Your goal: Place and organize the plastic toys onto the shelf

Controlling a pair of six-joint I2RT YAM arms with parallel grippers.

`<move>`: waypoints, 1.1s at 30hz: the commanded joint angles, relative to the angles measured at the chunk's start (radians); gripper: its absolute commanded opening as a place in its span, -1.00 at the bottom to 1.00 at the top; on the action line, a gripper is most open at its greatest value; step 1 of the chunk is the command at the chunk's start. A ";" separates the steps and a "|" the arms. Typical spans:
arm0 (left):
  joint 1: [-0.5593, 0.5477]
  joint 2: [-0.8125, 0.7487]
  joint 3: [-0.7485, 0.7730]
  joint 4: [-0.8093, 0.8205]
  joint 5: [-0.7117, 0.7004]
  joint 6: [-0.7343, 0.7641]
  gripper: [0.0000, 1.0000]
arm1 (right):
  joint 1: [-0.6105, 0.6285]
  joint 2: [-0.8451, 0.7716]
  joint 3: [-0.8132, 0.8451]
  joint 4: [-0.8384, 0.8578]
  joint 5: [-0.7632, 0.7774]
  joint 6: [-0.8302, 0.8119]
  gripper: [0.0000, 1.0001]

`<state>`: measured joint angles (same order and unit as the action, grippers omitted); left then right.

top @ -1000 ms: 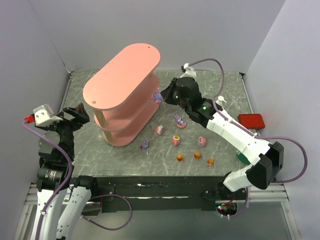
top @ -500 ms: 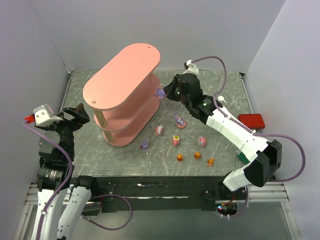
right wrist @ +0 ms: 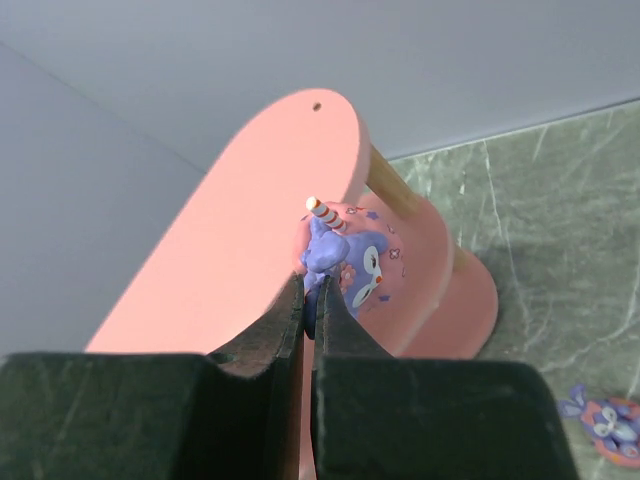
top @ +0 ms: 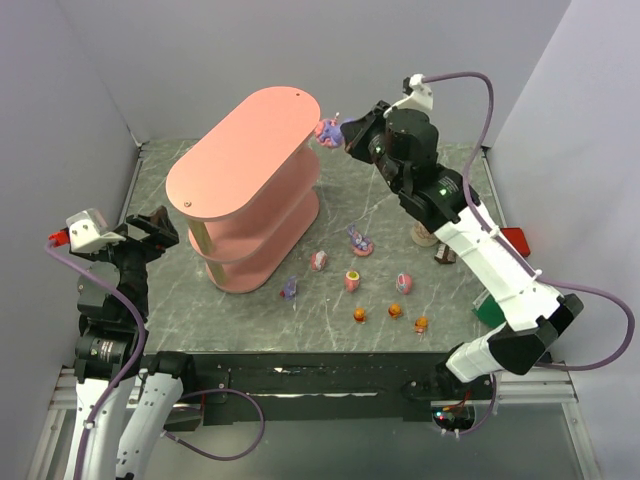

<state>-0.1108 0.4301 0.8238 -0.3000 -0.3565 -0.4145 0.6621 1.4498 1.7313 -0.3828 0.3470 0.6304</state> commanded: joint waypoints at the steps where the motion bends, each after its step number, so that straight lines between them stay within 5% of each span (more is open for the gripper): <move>1: 0.010 0.004 -0.005 0.025 0.022 -0.018 0.93 | -0.007 0.003 0.069 0.010 0.017 0.028 -1.00; 33: 0.013 -0.007 -0.002 0.024 0.022 -0.021 0.93 | 0.004 0.337 0.530 -0.148 -0.204 0.065 -1.00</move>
<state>-0.1051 0.4297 0.8227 -0.3000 -0.3454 -0.4316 0.6613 1.7786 2.1754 -0.5270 0.1555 0.7090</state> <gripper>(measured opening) 0.966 0.039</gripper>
